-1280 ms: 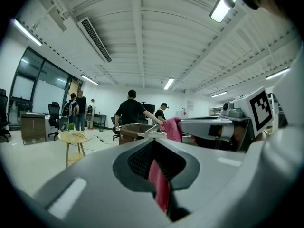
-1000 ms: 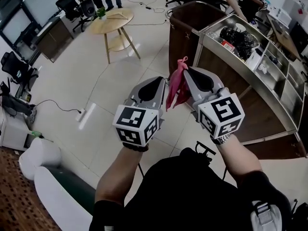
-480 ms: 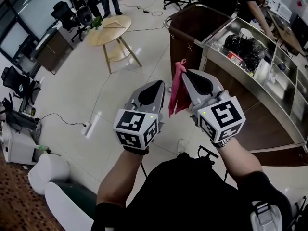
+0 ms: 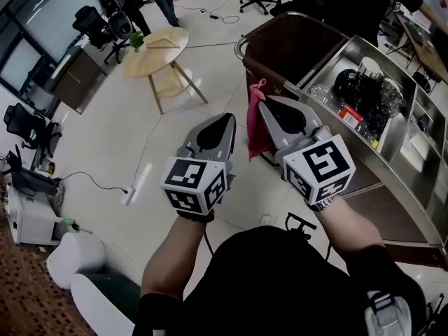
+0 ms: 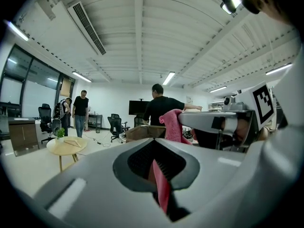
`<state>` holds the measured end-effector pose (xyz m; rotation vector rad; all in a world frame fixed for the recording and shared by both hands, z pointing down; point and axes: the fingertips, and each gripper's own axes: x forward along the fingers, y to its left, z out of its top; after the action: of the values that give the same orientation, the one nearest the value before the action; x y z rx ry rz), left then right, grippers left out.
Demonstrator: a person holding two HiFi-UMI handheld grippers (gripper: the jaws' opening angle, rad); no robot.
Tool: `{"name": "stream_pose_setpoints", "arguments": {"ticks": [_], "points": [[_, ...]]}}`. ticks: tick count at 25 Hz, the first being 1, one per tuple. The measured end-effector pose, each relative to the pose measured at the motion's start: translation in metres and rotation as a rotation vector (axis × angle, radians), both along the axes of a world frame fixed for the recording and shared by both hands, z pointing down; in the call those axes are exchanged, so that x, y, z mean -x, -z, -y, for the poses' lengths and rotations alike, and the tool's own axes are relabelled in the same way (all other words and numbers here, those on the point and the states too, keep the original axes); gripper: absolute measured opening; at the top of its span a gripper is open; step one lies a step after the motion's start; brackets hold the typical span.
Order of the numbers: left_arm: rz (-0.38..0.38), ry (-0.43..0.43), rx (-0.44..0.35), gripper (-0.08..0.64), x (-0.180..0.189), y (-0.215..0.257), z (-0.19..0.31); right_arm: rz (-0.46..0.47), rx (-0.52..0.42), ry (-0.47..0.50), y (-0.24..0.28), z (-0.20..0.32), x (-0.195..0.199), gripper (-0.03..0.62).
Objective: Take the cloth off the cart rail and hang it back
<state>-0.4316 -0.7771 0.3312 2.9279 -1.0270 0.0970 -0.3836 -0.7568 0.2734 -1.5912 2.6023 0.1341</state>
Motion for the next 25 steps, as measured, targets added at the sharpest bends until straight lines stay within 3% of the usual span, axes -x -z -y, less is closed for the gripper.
{"name": "stream_pose_setpoints", "arguments": {"ticks": [8,25], "points": [[0.017,0.009,0.014,0.003,-0.031,-0.031,0.075,0.014,0.012,0.017,-0.025,0.078,-0.028,0.008],[-0.038,-0.116,0.034,0.003,0.046,-0.008,0.212,-0.019,0.039,-0.135,-0.001,0.215,0.044,0.008]]}}
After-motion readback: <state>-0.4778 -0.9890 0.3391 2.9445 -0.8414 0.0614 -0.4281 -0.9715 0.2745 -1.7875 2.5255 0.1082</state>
